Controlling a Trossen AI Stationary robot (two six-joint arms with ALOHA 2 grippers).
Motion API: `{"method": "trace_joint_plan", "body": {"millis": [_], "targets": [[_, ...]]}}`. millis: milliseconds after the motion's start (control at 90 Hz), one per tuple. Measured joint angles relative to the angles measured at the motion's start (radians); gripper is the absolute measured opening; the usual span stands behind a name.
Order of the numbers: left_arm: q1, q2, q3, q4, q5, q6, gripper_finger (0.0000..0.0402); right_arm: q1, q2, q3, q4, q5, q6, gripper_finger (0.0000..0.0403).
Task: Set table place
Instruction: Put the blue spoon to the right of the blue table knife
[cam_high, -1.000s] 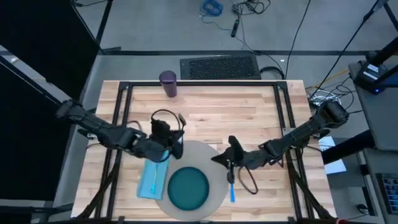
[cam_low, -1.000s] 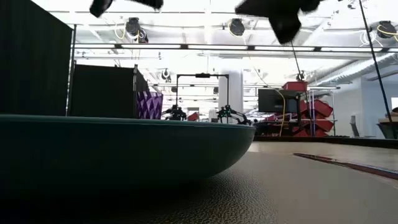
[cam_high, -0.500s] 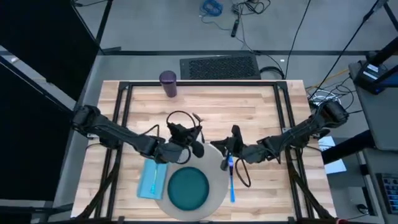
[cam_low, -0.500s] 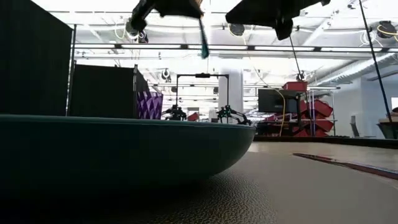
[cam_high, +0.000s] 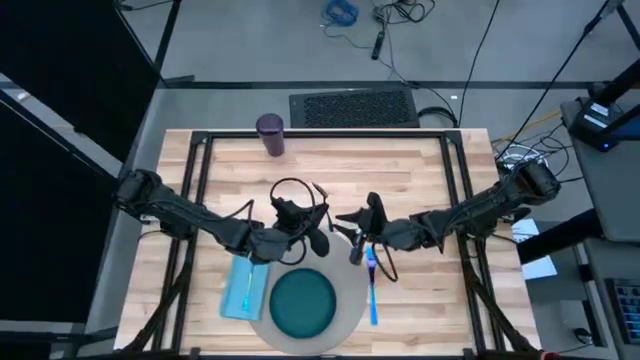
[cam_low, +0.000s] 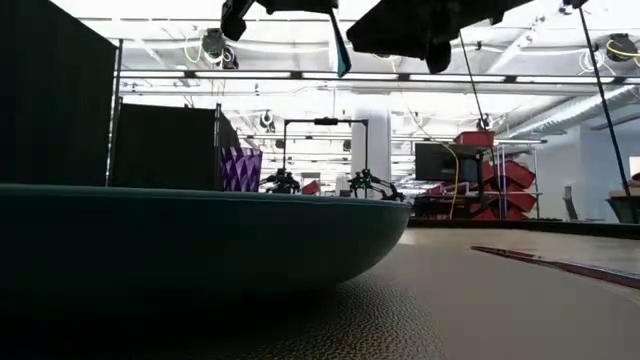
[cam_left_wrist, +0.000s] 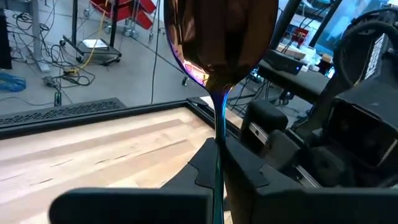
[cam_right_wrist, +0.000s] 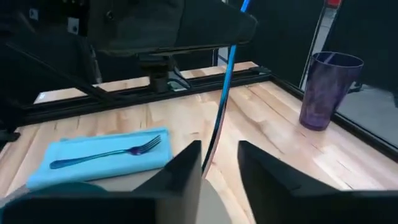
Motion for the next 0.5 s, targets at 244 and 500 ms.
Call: {"method": "trace_joint_plan", "body": {"millis": [244,500], "targets": [[0.021,0.034,0.000,0.034,0.044,-0.008,0.0000,-0.027,0.000,0.000,0.008,-0.002,-0.002,0.0155],[0.032,0.053,-0.001,0.084,0.090,-0.008,0.0000,-0.037,0.000,0.000,0.019,-0.002,-0.013,0.0147]]}}
